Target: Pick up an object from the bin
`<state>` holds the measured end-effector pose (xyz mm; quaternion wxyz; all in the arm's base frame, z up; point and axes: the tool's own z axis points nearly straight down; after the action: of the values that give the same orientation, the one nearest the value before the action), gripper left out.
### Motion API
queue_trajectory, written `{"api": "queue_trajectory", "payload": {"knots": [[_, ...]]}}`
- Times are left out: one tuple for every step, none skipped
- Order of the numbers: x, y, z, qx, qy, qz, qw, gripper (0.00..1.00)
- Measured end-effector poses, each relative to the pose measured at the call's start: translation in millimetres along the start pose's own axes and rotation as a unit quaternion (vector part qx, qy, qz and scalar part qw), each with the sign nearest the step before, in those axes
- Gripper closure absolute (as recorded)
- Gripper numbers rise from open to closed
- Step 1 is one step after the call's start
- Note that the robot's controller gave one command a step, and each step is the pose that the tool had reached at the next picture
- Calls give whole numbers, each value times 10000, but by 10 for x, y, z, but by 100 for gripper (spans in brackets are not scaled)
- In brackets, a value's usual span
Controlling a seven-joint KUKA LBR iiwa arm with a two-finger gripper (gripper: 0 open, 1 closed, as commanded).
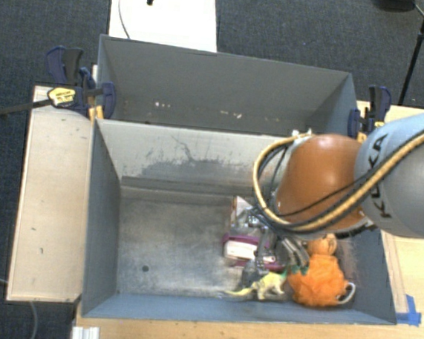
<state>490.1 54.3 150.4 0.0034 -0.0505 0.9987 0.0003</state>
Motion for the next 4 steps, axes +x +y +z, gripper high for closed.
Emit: {"api": "queue_trajectory", "payload": {"knots": [[-187, -253, 491, -5, 10, -1447, 9895, 0], [-401, -362, 575, -21, -34, -1725, 9850, 0], [-960, -61, 760, -7, 81, -1197, 9928, 100], [-960, -62, 761, -8, 80, -1187, 9929, 100]]}}
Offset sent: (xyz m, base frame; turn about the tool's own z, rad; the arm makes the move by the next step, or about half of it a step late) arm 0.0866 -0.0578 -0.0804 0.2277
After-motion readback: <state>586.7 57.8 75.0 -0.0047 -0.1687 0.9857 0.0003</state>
